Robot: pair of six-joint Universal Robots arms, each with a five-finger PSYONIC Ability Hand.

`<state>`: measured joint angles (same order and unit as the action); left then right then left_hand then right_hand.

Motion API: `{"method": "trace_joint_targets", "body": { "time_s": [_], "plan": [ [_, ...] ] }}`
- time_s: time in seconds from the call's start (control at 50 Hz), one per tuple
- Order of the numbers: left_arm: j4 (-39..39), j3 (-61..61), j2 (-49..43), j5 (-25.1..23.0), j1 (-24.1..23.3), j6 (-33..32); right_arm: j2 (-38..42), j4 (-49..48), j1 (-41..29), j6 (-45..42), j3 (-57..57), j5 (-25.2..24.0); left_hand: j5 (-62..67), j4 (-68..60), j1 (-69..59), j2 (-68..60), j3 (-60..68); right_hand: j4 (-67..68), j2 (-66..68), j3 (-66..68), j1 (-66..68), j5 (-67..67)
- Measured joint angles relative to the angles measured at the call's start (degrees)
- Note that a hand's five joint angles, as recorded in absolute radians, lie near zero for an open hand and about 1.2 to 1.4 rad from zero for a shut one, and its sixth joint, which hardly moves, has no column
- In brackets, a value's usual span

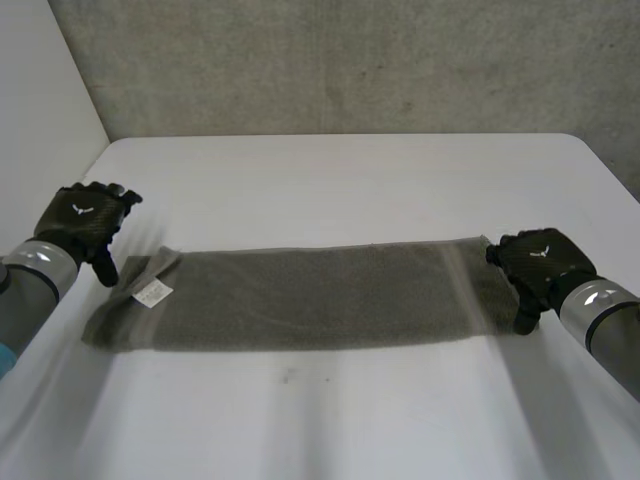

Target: Fold the laundry

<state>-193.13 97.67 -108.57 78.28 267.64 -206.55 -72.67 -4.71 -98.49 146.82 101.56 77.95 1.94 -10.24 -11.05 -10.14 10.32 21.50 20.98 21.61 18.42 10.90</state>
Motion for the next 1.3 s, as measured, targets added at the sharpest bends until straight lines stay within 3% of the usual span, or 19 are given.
{"method": "trace_joint_targets", "body": {
  "time_s": [0.14, 0.3, 0.54, 0.6, 0.62, 0.64, 0.66, 0.7, 0.82, 0.94, 1.1, 1.26, 1.3],
  "plan": [
    [-0.4, 2.5, 1.2, -0.1, -1.2, 1.5, 3.3, -0.5, 0.8, -0.3, -0.4, 0.0, 0.0, 0.0, 0.0, 0.0, 0.0, 3.5, 2.3, 3.3, 2.9, 3.2],
    [-1.2, 3.7, 1.0, 0.0, -0.8, 2.7, 6.4, -4.5, 2.3, -0.4, -0.5, 0.1, 0.0, 0.0, 0.0, 0.0, 0.0, 13.3, 13.9, 13.2, 11.3, 12.4],
    [-4.9, 6.1, 1.1, 0.0, -1.1, 2.6, 9.6, -6.9, 2.8, -0.7, -0.8, 0.0, 0.0, 0.0, 0.0, 0.0, 0.0, 15.4, 15.3, 15.4, 13.2, 14.6],
    [-5.3, 6.5, 1.1, 0.0, -1.3, 2.6, 10.1, -6.9, 2.8, -1.1, -0.9, 0.0, 0.0, 0.0, 0.0, 0.0, 0.0, 24.2, 24.8, 24.1, 20.4, 22.6],
    [-5.4, 6.6, 1.1, 0.0, -1.3, 2.6, 10.3, -6.9, 2.8, -1.6, -0.9, 0.1, 0.0, 0.0, 0.0, 0.0, 0.0, 34.9, 36.4, 35.6, 29.1, 32.3],
    [-5.5, 6.7, 1.1, 0.0, -1.4, 2.6, 10.3, -6.9, 2.8, -1.8, -1.0, 0.2, 0.0, 0.0, 0.0, 0.0, 0.0, 34.9, 36.4, 35.6, 29.1, 32.3],
    [-5.5, 6.8, 1.1, 0.0, -1.4, 2.6, 10.3, -7.0, 3.0, -2.4, -1.1, 0.4, 0.0, 0.0, 0.0, 0.0, 0.0, 44.7, 45.6, 44.3, 34.6, 42.4],
    [-5.5, 6.9, 1.1, 0.0, -1.4, 2.6, 10.2, -7.2, 3.3, -3.0, -1.2, 0.8, 0.0, 0.0, 0.0, 0.0, 0.0, 45.9, 46.2, 45.4, 34.6, 43.5],
    [-5.5, 7.1, 1.2, 0.0, -1.4, 2.6, 8.2, -9.2, 6.0, -6.0, -2.0, 4.1, 0.0, 0.0, 0.0, 0.0, 0.0, 46.7, 46.2, 46.1, 34.6, 44.2],
    [-5.4, 7.2, 1.5, 0.0, -1.3, 2.6, 5.4, -13.4, 13.0, -14.1, -3.5, 11.0, 0.0, 0.0, 0.0, 0.0, 0.0, 46.7, 46.2, 46.1, 34.6, 44.8],
    [-5.4, 7.8, 2.0, -0.1, -1.4, 2.6, 4.6, -15.0, 18.7, -23.2, -5.5, 13.3, 0.0, 0.0, 0.0, 0.0, 0.0, 46.9, 46.2, 46.1, 34.6, 45.2],
    [-5.4, 8.1, 2.1, 0.0, -2.3, 2.6, 2.0, -15.0, 11.3, -19.9, -8.5, 10.7, 0.0, 0.0, 0.0, 0.0, 0.0, 46.9, 46.2, 46.1, 34.6, 45.2],
    [-5.4, 8.2, 2.2, 0.0, -2.5, 2.6, 0.7, -15.0, 5.4, -17.5, -9.9, 8.4, 0.0, 0.0, 0.0, 0.0, 0.0, 46.9, 46.3, 46.1, 34.6, 45.3]
  ]
}}
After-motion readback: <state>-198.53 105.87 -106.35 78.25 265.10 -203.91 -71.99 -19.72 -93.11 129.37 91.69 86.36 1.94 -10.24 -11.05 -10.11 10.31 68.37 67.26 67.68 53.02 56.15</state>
